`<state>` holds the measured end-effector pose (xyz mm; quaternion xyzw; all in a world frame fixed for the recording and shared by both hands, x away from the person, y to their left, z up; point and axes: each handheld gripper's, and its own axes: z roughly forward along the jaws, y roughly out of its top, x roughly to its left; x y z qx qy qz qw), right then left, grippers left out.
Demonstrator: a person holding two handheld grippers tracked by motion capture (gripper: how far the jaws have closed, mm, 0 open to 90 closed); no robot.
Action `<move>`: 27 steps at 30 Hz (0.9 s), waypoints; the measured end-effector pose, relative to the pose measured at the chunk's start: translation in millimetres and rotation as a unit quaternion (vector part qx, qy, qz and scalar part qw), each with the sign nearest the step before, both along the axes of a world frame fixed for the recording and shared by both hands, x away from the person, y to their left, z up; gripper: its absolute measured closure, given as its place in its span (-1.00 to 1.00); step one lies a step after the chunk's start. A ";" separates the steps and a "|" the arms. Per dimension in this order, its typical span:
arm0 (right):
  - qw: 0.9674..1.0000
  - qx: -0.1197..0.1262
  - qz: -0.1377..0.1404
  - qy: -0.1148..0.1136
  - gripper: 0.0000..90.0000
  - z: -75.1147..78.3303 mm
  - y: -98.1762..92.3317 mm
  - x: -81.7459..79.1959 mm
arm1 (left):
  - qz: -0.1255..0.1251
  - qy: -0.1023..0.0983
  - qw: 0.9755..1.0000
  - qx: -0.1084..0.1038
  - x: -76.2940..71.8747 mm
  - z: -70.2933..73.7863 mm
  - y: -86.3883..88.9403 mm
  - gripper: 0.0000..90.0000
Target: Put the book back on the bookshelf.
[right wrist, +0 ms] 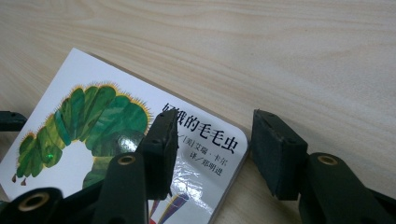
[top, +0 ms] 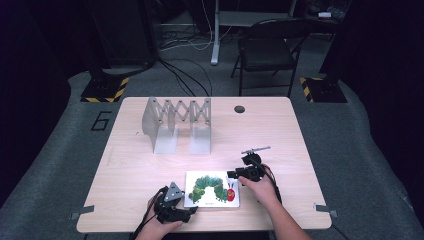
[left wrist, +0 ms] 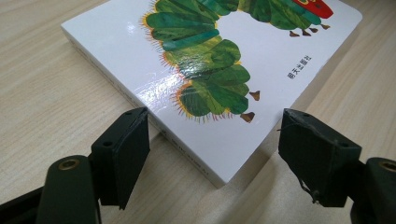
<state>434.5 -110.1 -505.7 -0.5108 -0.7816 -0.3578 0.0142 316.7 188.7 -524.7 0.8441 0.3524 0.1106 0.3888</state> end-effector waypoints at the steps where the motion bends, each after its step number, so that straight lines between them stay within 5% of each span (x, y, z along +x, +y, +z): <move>1: 1.000 0.003 -0.001 0.001 0.16 0.4 -0.9 0.3 | -0.001 0.001 1.000 0.001 -0.3 0.1 0.0 -0.45; 7: 1.000 0.019 -0.013 0.015 0.18 1.1 -2.9 0.9 | -0.002 -0.009 1.000 0.011 -2.0 -0.7 -1.5 -0.50; 27: 0.999 0.034 -0.021 0.011 0.24 3.0 -6.8 2.4 | -0.009 -0.010 1.000 0.018 -4.4 -1.5 -3.9 -0.60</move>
